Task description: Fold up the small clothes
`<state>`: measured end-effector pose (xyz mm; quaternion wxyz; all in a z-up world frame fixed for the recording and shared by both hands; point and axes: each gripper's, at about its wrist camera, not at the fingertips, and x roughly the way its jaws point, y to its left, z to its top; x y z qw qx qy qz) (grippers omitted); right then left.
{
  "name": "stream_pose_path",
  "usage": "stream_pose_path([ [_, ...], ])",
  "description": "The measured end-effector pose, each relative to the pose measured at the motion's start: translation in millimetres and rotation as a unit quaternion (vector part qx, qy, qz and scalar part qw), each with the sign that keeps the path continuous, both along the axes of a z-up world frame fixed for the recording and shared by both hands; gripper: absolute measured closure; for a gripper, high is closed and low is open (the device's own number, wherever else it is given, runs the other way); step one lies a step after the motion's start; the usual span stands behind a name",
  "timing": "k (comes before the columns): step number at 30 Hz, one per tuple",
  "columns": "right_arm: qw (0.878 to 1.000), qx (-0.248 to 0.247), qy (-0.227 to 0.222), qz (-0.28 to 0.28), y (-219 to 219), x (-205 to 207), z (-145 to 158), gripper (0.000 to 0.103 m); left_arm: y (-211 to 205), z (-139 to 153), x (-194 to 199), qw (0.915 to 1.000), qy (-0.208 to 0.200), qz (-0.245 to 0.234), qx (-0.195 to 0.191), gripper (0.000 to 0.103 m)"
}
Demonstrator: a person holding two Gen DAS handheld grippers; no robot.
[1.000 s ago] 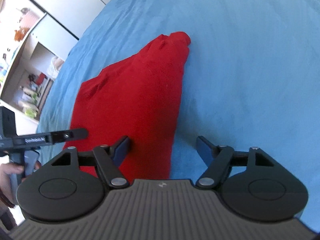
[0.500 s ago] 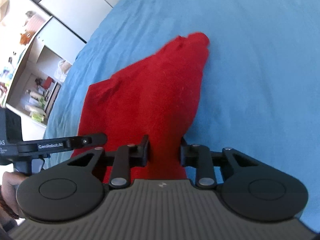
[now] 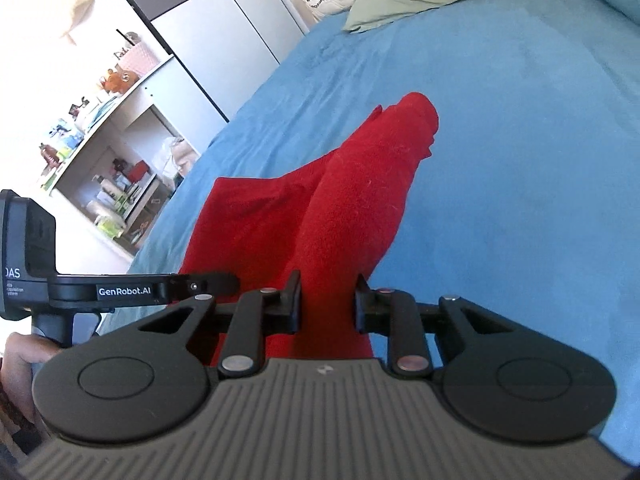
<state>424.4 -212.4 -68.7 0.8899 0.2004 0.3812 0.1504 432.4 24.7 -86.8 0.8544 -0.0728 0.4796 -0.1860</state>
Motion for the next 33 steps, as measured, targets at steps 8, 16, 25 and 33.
stream_pose_path([
  [8, 0.999, -0.032, 0.038, -0.006, -39.1, -93.2, -12.8, 0.064, -58.4, -42.8, -61.1, 0.9993, 0.028, -0.022, 0.014, 0.075],
  [16, 0.996, -0.054, 0.065, -0.035, -65.4, -137.6, -80.9, 0.063, -84.6, -75.6, -79.7, 0.9971, 0.001, -0.031, 0.07, 0.065],
  [25, 0.994, -0.078, 0.026, -0.067, -71.1, -145.4, -59.0, 0.018, -77.5, -43.6, -84.6, 0.9846, -0.066, -0.009, 0.161, 0.015],
  [33, 0.988, -0.115, 0.043, -0.091, -77.1, -142.3, -75.7, 0.018, -72.0, -83.7, -78.4, 0.9827, -0.055, 0.004, 0.177, 0.015],
])
